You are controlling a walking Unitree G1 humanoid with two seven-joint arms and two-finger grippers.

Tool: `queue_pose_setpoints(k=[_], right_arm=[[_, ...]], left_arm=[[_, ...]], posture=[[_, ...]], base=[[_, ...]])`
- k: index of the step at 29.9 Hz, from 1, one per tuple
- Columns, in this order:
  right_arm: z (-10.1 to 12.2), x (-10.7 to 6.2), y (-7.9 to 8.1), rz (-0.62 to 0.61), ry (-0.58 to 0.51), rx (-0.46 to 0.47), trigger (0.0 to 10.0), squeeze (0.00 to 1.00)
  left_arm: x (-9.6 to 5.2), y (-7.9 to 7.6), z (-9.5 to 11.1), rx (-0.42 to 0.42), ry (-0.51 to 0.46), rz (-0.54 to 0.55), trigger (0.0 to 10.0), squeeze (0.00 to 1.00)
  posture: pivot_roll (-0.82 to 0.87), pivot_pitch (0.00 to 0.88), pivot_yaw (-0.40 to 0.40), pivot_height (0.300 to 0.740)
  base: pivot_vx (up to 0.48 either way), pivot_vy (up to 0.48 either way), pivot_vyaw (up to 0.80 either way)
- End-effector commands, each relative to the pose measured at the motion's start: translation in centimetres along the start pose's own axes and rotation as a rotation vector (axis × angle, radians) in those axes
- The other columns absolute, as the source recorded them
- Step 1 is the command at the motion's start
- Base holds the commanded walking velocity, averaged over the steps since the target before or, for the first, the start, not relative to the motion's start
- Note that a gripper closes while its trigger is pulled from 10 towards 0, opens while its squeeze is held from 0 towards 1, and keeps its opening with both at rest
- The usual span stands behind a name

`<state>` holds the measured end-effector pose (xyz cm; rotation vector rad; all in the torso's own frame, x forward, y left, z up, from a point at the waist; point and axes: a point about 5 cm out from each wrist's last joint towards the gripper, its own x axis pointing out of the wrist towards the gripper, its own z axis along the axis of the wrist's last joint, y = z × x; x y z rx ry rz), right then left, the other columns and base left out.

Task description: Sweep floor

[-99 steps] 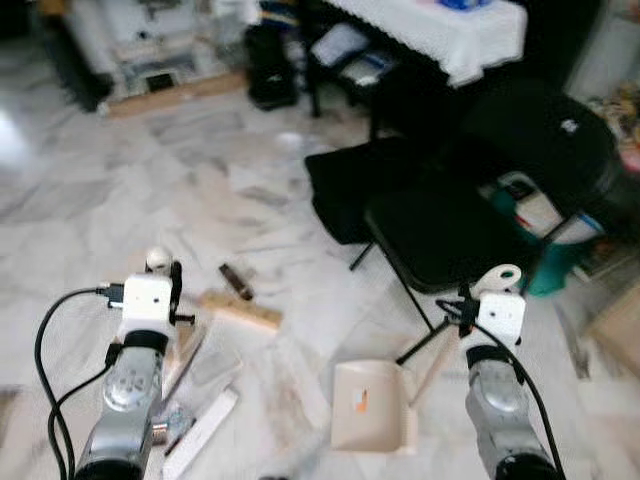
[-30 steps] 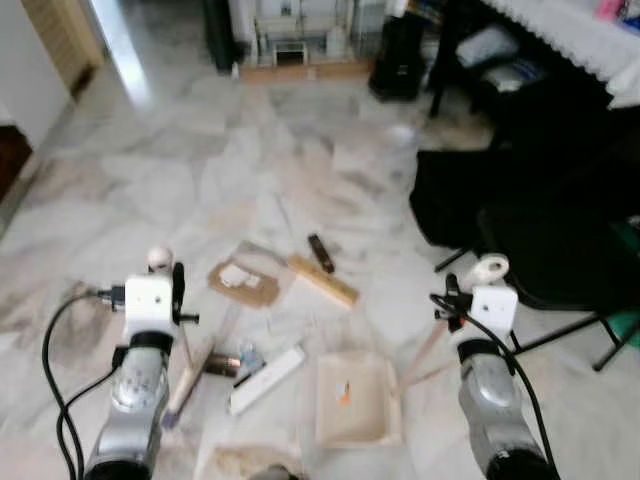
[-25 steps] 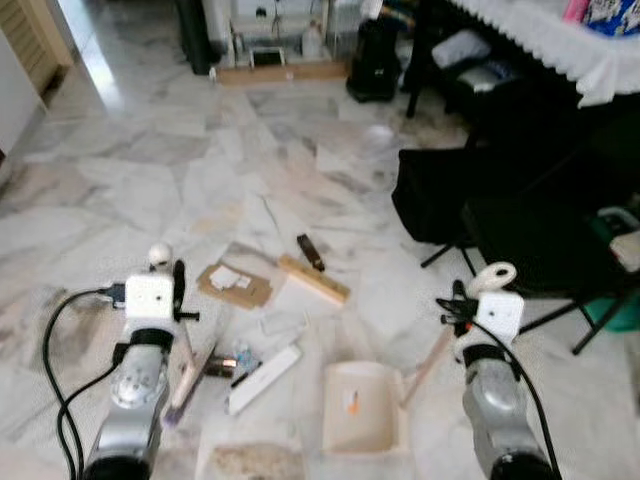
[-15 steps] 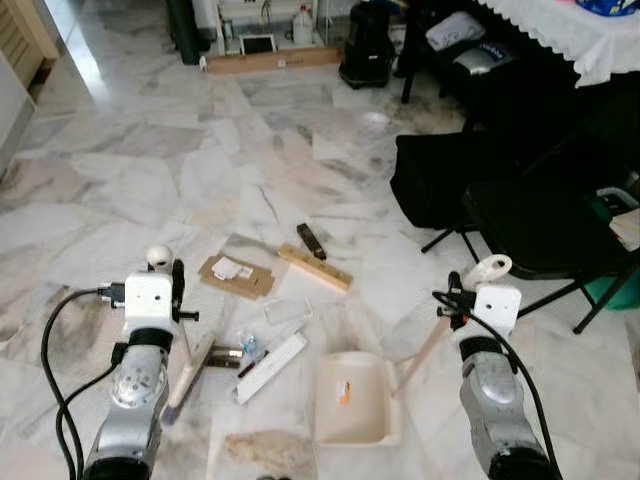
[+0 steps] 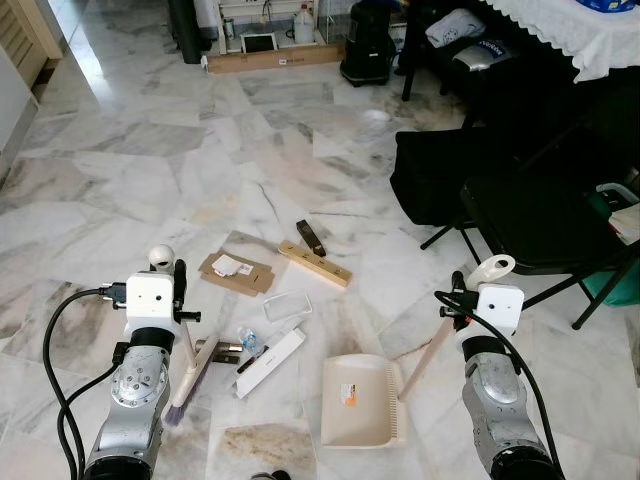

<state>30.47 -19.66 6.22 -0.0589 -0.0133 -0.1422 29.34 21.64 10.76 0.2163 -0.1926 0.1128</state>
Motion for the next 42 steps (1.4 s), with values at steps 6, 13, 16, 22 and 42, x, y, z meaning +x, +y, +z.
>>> queue_pose_setpoints(k=[6,13,16,22,42], right_arm=[[0.80,0.28,-0.13,-0.010,-0.036,0.006,10.0,0.00],[0.83,0.31,-0.16,-0.010,-0.036,0.008,10.0,0.00],[0.84,0.32,-0.15,-0.010,-0.036,0.008,10.0,0.00],[0.81,0.28,-0.15,-0.010,-0.036,0.010,10.0,0.00],[0.78,0.18,0.03,-0.006,-0.037,0.013,10.0,0.00]], left_arm=[[0.22,0.14,0.84,0.006,-0.041,0.001,10.0,0.00],[0.25,0.23,0.91,0.008,-0.044,0.007,10.0,0.00],[0.29,0.28,0.93,0.008,-0.045,0.008,10.0,0.00],[0.29,0.33,0.96,0.011,-0.046,0.010,10.0,0.00],[0.20,0.42,1.06,0.011,-0.057,0.004,10.0,0.00]], posture=[[0.02,0.142,0.015,0.740],[0.02,0.148,0.015,0.740],[0.01,0.146,0.016,0.740],[0.02,0.149,0.015,0.740],[0.02,0.147,0.017,0.740]], base=[[0.289,0.000,0.24],[0.298,0.000,0.00],[0.304,0.000,0.00],[0.304,0.000,0.00],[0.076,0.000,0.00]])
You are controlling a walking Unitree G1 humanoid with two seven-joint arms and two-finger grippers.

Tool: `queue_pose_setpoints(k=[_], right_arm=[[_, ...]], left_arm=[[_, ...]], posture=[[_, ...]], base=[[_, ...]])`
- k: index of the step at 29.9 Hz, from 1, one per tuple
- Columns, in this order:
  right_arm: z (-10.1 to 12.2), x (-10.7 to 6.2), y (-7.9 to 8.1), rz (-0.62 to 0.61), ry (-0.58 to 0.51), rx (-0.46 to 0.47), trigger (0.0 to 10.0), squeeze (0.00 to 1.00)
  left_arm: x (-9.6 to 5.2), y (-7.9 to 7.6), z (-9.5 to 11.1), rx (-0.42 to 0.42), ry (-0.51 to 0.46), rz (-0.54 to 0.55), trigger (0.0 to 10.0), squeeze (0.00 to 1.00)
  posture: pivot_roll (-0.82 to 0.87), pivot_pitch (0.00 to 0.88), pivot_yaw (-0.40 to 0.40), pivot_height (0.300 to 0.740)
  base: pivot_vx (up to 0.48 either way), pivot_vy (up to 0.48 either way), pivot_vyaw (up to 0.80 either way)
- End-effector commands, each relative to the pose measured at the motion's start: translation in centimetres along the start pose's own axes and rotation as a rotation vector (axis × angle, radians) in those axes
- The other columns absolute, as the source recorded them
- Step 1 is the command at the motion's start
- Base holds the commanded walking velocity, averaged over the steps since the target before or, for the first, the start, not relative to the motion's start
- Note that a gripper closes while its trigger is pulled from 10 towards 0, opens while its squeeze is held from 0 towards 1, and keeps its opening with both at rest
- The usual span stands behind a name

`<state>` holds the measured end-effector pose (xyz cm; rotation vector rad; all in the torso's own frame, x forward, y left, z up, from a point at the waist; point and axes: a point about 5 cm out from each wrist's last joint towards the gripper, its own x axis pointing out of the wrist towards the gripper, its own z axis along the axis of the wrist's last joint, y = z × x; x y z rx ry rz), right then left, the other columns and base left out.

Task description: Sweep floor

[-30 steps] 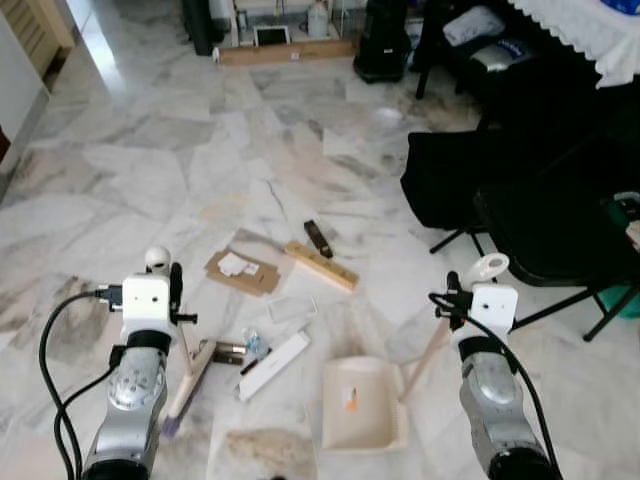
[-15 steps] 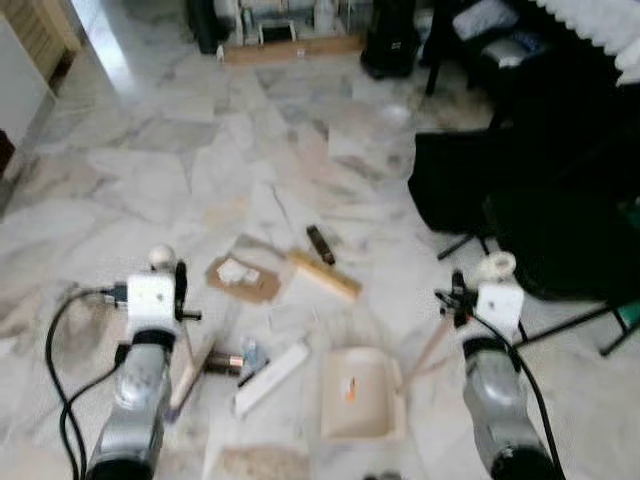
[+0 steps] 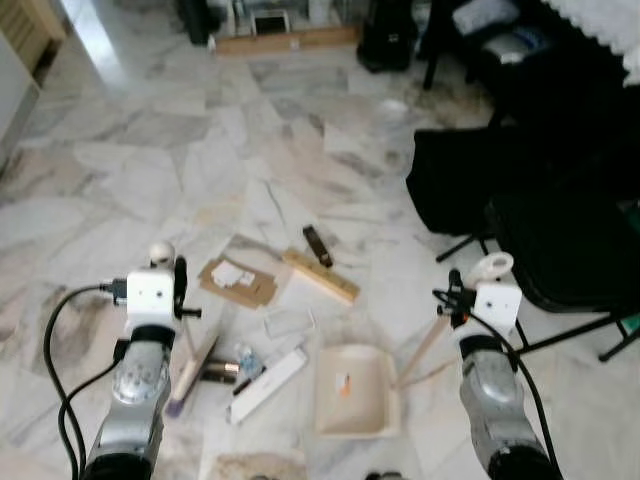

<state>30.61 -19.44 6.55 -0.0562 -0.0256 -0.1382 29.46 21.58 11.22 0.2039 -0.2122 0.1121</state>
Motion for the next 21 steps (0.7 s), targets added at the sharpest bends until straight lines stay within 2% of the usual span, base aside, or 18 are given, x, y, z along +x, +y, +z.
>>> queue_pose_setpoints(k=[1,21], right_arm=[[0.44,0.06,-0.18,-0.010,-0.025,0.009,10.0,0.00],[0.37,-0.02,-0.31,-0.010,-0.020,0.012,10.0,0.00]], left_arm=[[0.00,0.40,0.63,0.025,-0.038,0.001,10.0,0.00],[-0.20,0.27,0.51,0.022,-0.028,-0.002,10.0,0.00]], posture=[[0.02,0.147,0.017,0.740],[0.02,0.159,0.017,0.740]], base=[[0.000,0.000,0.00],[0.000,0.000,0.00]])
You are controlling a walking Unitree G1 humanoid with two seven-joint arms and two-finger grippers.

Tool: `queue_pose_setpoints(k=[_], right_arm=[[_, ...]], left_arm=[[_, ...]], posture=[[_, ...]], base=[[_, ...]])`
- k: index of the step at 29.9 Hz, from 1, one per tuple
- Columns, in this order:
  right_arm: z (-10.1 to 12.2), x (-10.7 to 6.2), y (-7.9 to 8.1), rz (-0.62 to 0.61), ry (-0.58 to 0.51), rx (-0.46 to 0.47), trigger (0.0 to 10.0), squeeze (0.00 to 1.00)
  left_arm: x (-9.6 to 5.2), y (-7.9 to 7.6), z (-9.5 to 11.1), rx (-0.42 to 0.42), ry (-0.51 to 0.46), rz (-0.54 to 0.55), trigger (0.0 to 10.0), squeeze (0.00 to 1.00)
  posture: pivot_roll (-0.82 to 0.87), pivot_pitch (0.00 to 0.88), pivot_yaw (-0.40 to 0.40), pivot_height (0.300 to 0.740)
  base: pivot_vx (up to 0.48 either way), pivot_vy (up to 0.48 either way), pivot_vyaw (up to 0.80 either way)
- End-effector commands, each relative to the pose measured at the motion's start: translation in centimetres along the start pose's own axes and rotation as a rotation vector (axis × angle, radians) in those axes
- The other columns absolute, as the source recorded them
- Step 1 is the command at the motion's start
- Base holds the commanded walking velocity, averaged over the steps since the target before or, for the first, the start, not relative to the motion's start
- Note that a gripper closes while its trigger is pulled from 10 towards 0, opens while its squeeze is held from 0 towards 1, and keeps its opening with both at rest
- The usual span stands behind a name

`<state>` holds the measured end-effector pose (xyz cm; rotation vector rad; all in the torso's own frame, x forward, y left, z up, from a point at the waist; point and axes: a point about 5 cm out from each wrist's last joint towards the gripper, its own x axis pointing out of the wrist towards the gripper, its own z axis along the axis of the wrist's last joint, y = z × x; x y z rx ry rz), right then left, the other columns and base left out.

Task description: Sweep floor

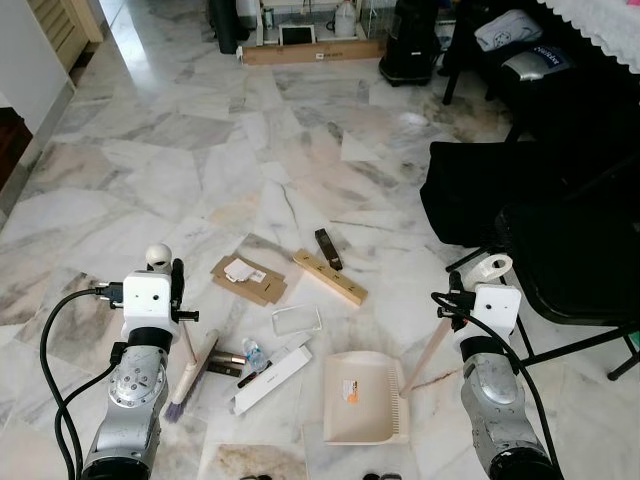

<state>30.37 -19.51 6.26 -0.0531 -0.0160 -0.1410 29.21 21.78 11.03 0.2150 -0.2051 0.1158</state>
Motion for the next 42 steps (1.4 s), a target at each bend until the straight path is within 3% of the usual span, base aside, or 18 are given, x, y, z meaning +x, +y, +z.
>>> queue_pose_setpoints(k=[1,10,30,42], right_arm=[[0.66,0.21,-0.21,-0.006,-0.029,0.010,10.0,0.00],[0.61,0.20,-0.15,0.001,-0.025,-0.006,10.0,0.00],[0.58,0.20,-0.06,0.006,-0.024,0.000,10.0,0.00],[0.59,0.18,0.09,0.010,-0.025,0.003,10.0,0.00]], left_arm=[[0.02,0.09,0.64,0.010,-0.032,-0.004,10.0,0.00],[0.04,0.08,0.61,0.014,-0.027,-0.003,10.0,0.00],[0.06,0.11,0.69,0.019,-0.035,-0.001,10.0,0.00],[-0.06,0.03,0.71,0.016,-0.039,-0.005,10.0,0.00]], posture=[[0.02,0.159,0.017,0.740],[0.02,0.164,0.016,0.740],[0.02,0.146,0.015,0.740],[0.02,0.141,0.014,0.740]], base=[[0.000,0.000,0.00],[0.000,0.000,0.00],[0.277,0.000,0.00],[0.000,0.000,0.00]])
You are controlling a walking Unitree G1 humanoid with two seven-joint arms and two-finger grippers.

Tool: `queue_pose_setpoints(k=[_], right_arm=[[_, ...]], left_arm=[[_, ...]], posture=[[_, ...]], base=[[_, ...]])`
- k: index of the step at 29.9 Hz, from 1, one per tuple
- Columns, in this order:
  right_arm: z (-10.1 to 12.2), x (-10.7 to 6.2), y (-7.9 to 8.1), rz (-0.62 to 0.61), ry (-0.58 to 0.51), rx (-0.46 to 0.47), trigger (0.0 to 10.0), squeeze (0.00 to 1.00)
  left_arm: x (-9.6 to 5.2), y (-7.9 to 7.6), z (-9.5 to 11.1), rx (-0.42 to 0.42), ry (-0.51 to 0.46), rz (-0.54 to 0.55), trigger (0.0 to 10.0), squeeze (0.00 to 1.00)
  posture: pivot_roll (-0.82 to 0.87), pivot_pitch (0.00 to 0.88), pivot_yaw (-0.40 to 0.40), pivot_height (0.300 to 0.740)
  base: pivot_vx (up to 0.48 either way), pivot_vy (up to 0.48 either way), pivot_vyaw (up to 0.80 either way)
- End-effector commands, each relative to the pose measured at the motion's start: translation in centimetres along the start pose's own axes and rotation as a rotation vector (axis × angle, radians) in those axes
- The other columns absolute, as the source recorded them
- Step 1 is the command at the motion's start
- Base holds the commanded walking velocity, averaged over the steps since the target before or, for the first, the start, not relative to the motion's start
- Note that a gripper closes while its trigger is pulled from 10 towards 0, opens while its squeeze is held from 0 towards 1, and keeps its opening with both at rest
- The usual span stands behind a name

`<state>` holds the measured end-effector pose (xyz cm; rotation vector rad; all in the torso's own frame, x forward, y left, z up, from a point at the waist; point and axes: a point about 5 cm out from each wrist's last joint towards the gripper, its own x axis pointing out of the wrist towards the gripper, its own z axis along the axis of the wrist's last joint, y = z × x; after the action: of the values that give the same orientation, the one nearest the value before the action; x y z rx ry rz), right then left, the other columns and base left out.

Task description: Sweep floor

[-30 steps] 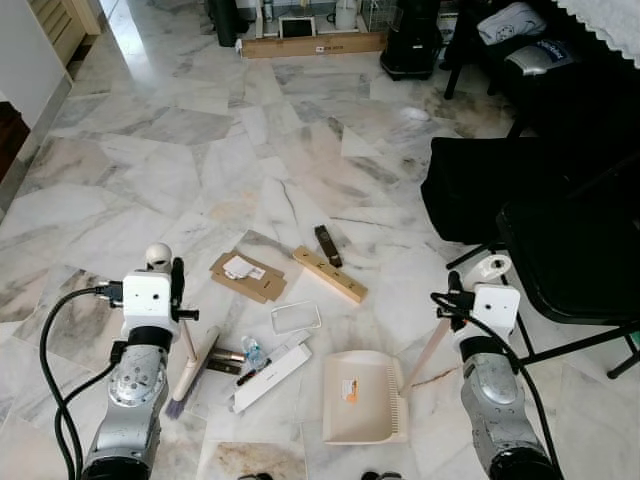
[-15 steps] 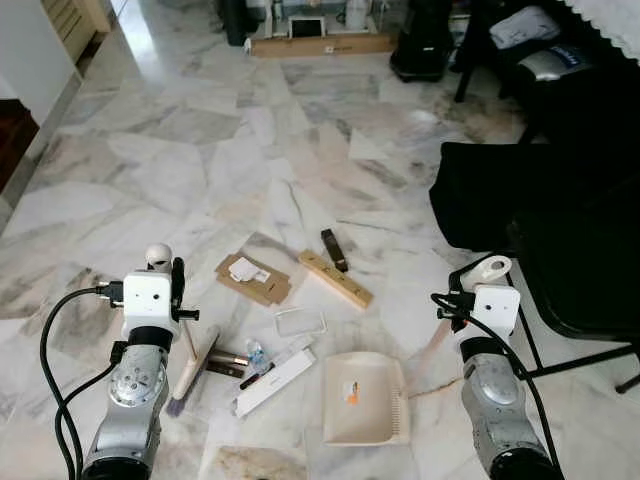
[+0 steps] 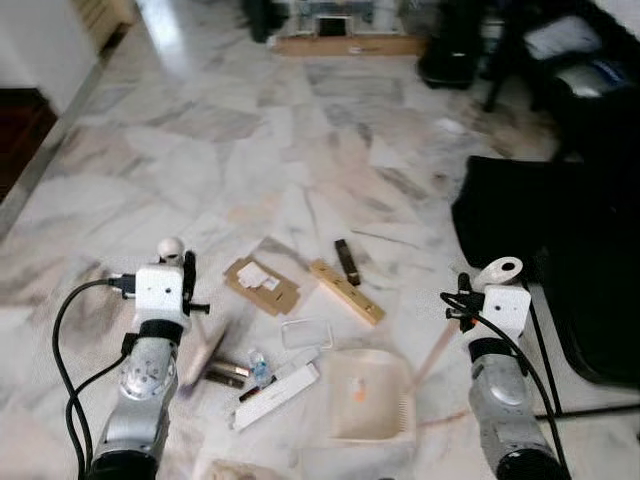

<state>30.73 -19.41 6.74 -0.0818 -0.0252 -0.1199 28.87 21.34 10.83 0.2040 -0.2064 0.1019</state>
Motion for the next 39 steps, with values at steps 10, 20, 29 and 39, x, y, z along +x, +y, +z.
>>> queue_pose_setpoints(k=[10,20,29,39], right_arm=[[0.0,-0.3,0.0,-0.015,-0.009,0.031,10.0,0.00],[-0.2,-0.5,0.2,-0.018,-0.001,0.033,10.0,0.00],[-0.3,-0.6,0.2,-0.034,0.007,0.026,10.0,0.00],[-0.2,-0.4,0.4,-0.041,0.008,0.027,10.0,0.00]], left_arm=[[0.3,-0.4,0.4,0.021,-0.015,-0.064,10.0,0.00],[-0.1,-0.7,-0.2,0.017,0.031,-0.123,10.0,0.00],[0.9,-1.1,-0.7,0.022,0.067,-0.187,10.0,0.00],[0.6,-2.5,-2.1,-0.007,0.156,-0.293,10.0,0.00]], posture=[[0.02,0.164,0.014,0.740],[0.02,0.187,0.017,0.740],[0.02,0.194,0.019,0.740],[0.01,0.206,0.023,0.740]], base=[[0.000,0.000,0.00],[0.000,0.000,0.00],[0.000,0.000,0.00],[0.000,0.000,0.00]])
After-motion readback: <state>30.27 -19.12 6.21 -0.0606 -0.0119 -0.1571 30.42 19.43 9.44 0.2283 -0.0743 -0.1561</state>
